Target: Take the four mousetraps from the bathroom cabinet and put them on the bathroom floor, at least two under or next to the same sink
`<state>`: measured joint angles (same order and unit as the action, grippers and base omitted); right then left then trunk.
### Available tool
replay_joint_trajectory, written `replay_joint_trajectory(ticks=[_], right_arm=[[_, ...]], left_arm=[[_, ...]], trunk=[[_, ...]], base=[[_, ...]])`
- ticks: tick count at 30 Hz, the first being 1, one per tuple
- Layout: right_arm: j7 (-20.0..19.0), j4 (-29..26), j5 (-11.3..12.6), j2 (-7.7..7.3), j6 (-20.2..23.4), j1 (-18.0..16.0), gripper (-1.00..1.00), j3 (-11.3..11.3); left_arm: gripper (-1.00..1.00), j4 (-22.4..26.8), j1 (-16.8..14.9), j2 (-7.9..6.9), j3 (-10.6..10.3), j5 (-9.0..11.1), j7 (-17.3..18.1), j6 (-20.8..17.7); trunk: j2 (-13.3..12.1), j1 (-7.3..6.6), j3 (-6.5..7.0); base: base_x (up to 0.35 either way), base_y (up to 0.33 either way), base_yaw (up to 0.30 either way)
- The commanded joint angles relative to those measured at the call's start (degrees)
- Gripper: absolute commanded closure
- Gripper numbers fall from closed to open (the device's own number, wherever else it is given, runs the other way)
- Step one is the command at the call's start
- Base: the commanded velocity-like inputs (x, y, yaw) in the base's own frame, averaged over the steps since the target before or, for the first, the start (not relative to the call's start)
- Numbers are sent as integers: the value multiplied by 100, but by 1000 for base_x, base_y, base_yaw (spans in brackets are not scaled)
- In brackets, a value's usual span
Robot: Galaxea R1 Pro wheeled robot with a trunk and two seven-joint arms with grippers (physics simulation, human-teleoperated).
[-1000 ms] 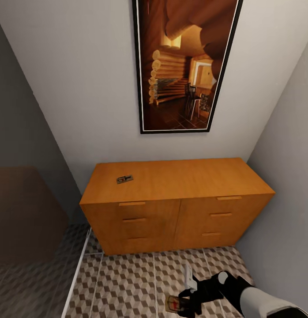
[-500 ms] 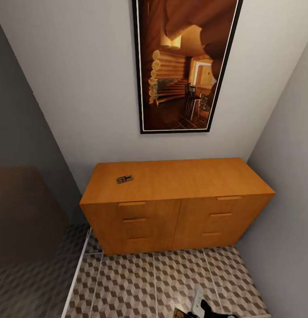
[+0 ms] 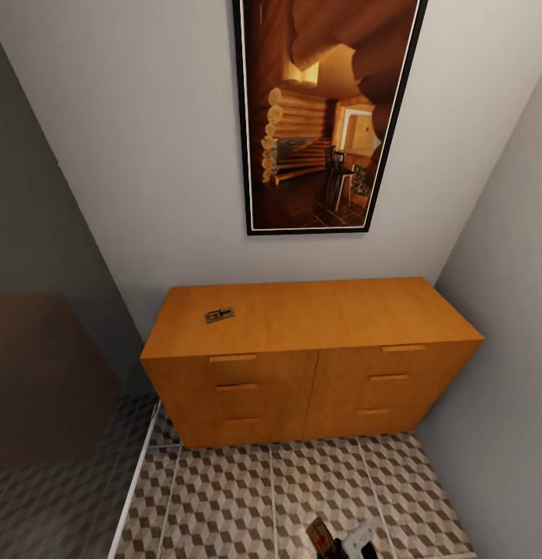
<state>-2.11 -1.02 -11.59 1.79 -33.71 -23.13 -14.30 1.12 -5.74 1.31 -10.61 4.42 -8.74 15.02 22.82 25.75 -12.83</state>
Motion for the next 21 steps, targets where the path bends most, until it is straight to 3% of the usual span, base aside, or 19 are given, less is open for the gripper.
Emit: replay_joint_trajectory(ticks=[1, 2, 4, 5, 6, 7, 9, 11, 13, 15, 21], right_arm=[[0, 6, 141, 14, -31, 2, 100, 24], [76, 4, 434, 37, -65, 11, 100, 24], [214, 3, 746, 65, -115, 17, 100, 24], [448, -1, 1083, 111, -180, 21, 100, 27], [604, -3, 1269, 141, -218, 22, 100, 28], [966, -9, 1655, 215, -305, 24, 100, 28], [1484, -15, 2159, 376, -463, 26, 100, 26], [1800, -12, 2441, 596, -636, 27, 100, 25], [1964, -9, 2583, 758, -773, 27, 100, 24], [2048, -13, 2659, 821, -835, 28, 100, 24], [2114, -26, 2728, 821, -883, 28, 100, 19]], left_arm=[[-100, 36, -3, -10, -47, 50, -22, 20], [-100, 116, -2, -25, -44, 57, -29, 19], [-100, 191, -2, -34, -39, 63, -33, 19], [-100, 256, 0, -41, -33, 68, -35, 15], [-100, 284, -2, -41, -31, 70, -36, 14], [-100, 338, 0, -38, -24, 72, -37, 13], [-100, 430, -2, -28, -18, 75, -44, 11], [-100, 548, -4, -19, -15, 76, -52, 10], [-100, 705, -4, -13, -13, 76, -62, 10], [-100, 890, -5, -11, -12, 77, -68, 6], [-100, 1223, -5, -14, -10, 77, -76, -24]], trunk=[[10, 3, -10], [10, 3, -10], [10, 3, -10], [10, 3, -10], [10, 3, -10], [10, 3, -10], [10, 3, -10], [10, 3, -10], [10, 3, -10], [10, 3, -10], [10, 3, -10]], base=[[0, 0, 0], [0, 0, 0], [0, 0, 0], [0, 0, 0], [0, 0, 0], [0, 0, 0], [0, 0, 0], [0, 0, 0], [0, 0, 0], [0, 0, 0], [0, 0, 0]])
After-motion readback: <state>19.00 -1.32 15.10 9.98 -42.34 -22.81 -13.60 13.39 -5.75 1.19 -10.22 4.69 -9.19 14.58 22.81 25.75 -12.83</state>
